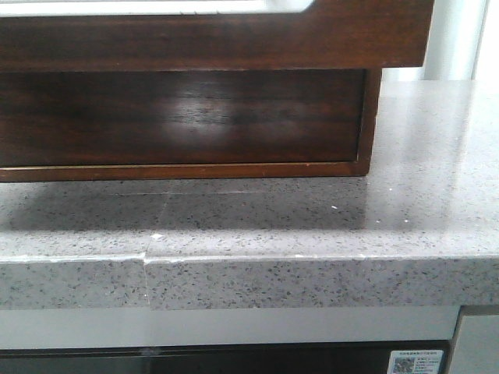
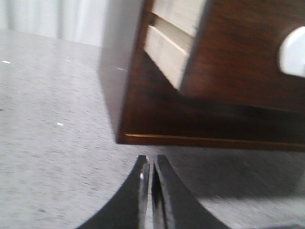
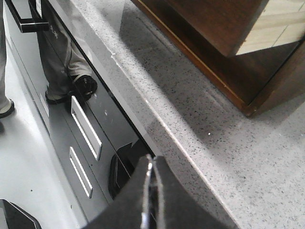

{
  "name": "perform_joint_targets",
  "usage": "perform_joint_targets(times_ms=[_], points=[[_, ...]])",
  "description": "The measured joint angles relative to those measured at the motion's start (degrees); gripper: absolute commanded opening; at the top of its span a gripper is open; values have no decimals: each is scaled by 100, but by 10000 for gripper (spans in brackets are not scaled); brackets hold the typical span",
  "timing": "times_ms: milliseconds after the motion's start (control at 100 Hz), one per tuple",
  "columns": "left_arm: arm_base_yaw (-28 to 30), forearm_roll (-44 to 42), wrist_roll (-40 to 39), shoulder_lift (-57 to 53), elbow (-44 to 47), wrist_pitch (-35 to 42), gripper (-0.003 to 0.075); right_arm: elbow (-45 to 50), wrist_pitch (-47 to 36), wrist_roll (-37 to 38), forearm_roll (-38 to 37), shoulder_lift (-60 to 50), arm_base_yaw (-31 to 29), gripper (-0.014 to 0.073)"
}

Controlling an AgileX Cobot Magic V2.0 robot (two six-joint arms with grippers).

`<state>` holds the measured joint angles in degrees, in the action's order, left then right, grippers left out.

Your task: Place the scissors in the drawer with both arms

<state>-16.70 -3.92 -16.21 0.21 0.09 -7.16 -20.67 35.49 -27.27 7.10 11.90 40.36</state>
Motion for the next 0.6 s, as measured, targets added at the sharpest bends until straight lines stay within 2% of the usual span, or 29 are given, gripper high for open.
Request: perform_joint_targets(times_ms=[250, 420, 600], points=[[993, 514, 1150, -42, 0, -99, -22, 0, 0, 0, 0, 0, 0, -42], [1554, 541, 1314, -42, 0, -542, -22, 0, 13, 0, 0, 0, 0, -42], [1743, 541, 1327, -42, 0, -1125, -22, 0, 13, 0, 0, 0, 0, -42]])
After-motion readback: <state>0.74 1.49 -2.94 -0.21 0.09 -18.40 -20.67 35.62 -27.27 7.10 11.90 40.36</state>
